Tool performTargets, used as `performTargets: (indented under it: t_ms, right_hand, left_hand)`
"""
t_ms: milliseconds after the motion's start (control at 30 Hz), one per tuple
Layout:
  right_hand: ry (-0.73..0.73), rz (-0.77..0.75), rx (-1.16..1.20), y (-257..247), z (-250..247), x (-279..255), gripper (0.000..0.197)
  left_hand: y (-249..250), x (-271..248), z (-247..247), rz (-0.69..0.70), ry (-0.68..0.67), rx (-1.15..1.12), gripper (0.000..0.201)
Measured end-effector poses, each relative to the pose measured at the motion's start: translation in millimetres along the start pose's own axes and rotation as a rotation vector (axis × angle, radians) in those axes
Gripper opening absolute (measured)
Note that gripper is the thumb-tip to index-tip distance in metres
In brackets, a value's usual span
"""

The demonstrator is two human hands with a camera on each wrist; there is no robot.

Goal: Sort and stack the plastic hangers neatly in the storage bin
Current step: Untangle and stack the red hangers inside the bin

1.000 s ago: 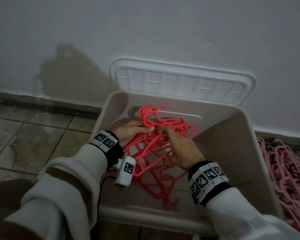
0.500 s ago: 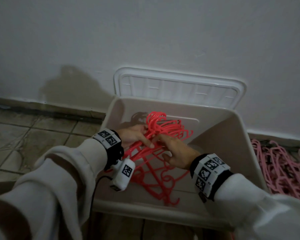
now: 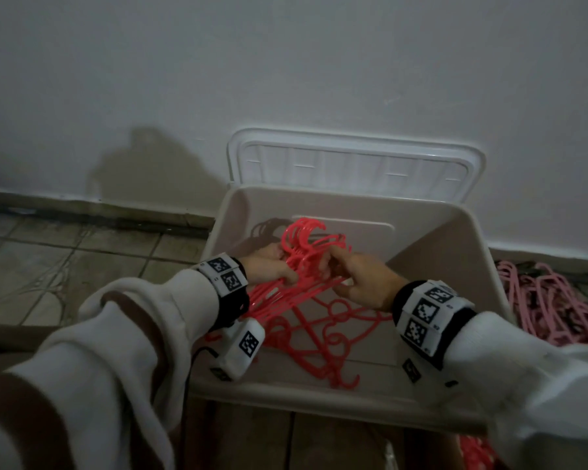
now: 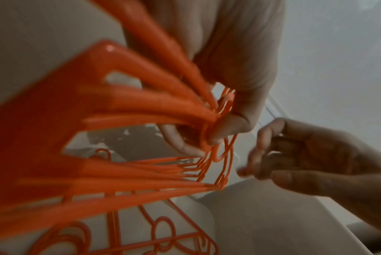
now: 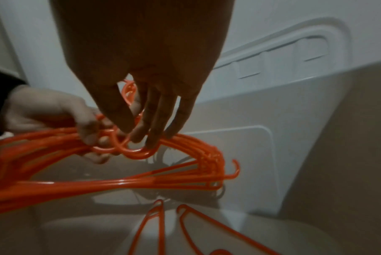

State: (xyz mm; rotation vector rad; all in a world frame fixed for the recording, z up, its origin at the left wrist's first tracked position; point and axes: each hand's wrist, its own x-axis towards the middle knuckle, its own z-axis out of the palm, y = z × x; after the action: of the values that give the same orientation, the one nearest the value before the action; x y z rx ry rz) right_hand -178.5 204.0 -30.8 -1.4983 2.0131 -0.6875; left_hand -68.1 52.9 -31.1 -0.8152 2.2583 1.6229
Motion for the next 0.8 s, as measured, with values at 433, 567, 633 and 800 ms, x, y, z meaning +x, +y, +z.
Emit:
performTargets:
  t_ms: [433, 567, 633, 800]
  right_hand:
    - [-0.681, 0.466, -0.587, 92, 38, 25, 0.056]
    - [-0.698, 0.428, -0.555, 100, 64, 38, 0.072]
    - [-0.722, 0.407, -0.554, 103, 78, 39, 0.07]
    - [-0.605, 0.376, -0.674, 107, 103, 35, 0.044]
  left_hand:
    - [-3, 13, -12, -0.218, 0.1, -0.14, 0.023]
    - [0, 17, -9, -0.224, 0.103, -0.248, 0.027]
    - [0, 19, -9, -0.226, 0.087, -0.269, 0.026]
    - [3, 21, -12, -0.212, 0.08, -0.278, 0.029]
